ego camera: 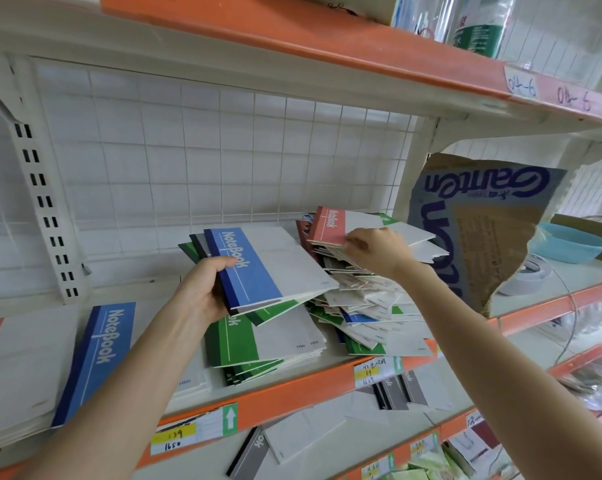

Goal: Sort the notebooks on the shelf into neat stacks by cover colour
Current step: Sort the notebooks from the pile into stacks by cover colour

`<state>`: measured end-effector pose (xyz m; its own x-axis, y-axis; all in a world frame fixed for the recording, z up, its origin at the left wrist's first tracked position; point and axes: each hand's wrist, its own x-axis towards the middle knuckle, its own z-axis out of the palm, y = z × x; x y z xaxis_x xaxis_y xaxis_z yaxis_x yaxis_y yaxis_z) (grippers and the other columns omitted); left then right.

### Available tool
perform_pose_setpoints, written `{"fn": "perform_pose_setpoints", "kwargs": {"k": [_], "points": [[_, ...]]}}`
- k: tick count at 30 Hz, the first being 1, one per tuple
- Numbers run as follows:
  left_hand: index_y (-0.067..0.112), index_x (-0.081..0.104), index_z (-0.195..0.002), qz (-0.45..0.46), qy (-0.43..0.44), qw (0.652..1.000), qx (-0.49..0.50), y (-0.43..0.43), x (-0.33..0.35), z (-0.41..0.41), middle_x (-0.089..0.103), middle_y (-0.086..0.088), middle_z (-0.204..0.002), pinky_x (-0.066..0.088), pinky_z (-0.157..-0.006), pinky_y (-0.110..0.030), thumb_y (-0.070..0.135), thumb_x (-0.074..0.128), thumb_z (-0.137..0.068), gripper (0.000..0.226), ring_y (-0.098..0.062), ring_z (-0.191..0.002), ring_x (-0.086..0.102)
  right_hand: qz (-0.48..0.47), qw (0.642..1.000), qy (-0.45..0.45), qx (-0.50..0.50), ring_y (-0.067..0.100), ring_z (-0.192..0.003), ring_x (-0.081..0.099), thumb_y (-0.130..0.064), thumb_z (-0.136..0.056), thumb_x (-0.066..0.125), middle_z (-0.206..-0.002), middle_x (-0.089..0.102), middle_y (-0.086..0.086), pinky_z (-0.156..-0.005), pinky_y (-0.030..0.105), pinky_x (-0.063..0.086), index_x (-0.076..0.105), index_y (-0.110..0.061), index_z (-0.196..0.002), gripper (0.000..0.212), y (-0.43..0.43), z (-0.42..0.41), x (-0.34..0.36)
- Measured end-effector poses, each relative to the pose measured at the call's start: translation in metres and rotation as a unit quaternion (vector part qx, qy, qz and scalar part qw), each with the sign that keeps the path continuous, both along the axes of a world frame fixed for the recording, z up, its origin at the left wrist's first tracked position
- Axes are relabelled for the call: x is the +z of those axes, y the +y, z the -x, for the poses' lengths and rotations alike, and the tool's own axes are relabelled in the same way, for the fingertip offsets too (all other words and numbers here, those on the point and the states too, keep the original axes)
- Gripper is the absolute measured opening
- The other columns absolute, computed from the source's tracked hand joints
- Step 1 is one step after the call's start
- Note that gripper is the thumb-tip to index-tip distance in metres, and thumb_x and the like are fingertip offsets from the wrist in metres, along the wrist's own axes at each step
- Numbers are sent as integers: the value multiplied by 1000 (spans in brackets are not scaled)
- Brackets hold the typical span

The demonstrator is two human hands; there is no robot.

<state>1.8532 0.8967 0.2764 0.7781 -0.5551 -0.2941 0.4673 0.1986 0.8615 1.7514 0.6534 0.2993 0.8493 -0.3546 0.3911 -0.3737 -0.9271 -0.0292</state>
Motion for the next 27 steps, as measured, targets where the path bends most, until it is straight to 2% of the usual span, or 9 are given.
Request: {"fn": "perform_pose_setpoints", "kwargs": {"k": [8, 10, 13, 15, 17, 19, 21, 23, 27], "points": [[9, 48, -118, 18, 11, 1000, 10, 1, -4, 2, 62, -12, -99, 45, -61, -41, 11, 47, -94, 23, -27, -81, 59, 78, 995, -52, 14, 33, -75, 60, -24, -101, 36, -87, 66, 15, -68, 36, 46, 57, -9, -117, 31, -7, 3, -2], [11, 50, -117, 24, 15, 1000, 11, -2, -4, 3, 61, -11, -106, 44, -63, -41, 21, 46, -97, 23, -28, -88, 59, 61, 993, -67, 70, 33, -70, 60, -22, -100, 36, -82, 66, 16, -63, 35, 44, 59, -7, -117, 32, 1, 10, -3], [15, 55, -104, 41, 19, 999, 2, -8, -4, 6, 63, -8, -97, 45, -61, -40, 37, 46, -97, 25, -26, -84, 61, 30, 971, -101, 213, 29, -57, 61, -27, -93, 34, -73, 69, 11, -53, 30, 43, 66, -5, -109, 42, 25, 21, -4], [14, 56, -104, 53, 21, 998, -12, -13, -2, 9, 65, -8, -98, 47, -65, -40, 36, 48, -96, 25, -25, -84, 62, 24, 956, -81, 281, 30, -66, 67, -29, -91, 33, -82, 72, 10, -57, 37, 53, 68, -7, -108, 44, 44, 26, -8], [9, 52, -118, 53, 29, 998, -21, -17, -2, 11, 62, -13, -111, 46, -76, -42, 25, 50, -96, 27, -28, -95, 59, 24, 943, -53, 327, 29, -76, 68, -27, -91, 38, -91, 73, 10, -62, 42, 55, 67, -8, -110, 40, 61, 28, -14], [6, 46, -127, 26, 26, 999, -25, -19, -3, 13, 61, -16, -107, 44, -75, -41, 15, 51, -95, 33, -29, -95, 57, 3, 937, -34, 349, 29, -88, 68, -29, -92, 40, -103, 71, 9, -70, 43, 56, 66, -7, -112, 41, 72, 31, -17], [6, 46, -126, 9, 17, 1000, -22, -19, -5, 13, 60, -14, -93, 44, -70, -41, 12, 51, -94, 33, -28, -87, 58, -40, 941, -24, 336, 27, -101, 65, -31, -93, 43, -113, 68, 10, -87, 38, 52, 65, -5, -115, 40, 71, 32, -14], [7, 47, -121, 6, 25, 1000, -14, -18, -6, 11, 60, -13, -95, 43, -77, -43, 10, 52, -93, 29, -29, -94, 58, -93, 956, -42, 274, 23, -110, 60, -27, -94, 47, -121, 63, 8, -95, 30, 44, 63, -7, -119, 35, 60, 32, -8], [6, 48, -109, 4, 30, 1000, -4, -14, -4, 8, 60, -15, -99, 41, -82, -46, 7, 52, -91, 18, -30, -93, 56, -128, 986, -102, 37, 26, -103, 60, -27, -97, 47, -117, 64, 11, -87, 32, 46, 60, -12, -121, 32, 29, 29, 10]]}}
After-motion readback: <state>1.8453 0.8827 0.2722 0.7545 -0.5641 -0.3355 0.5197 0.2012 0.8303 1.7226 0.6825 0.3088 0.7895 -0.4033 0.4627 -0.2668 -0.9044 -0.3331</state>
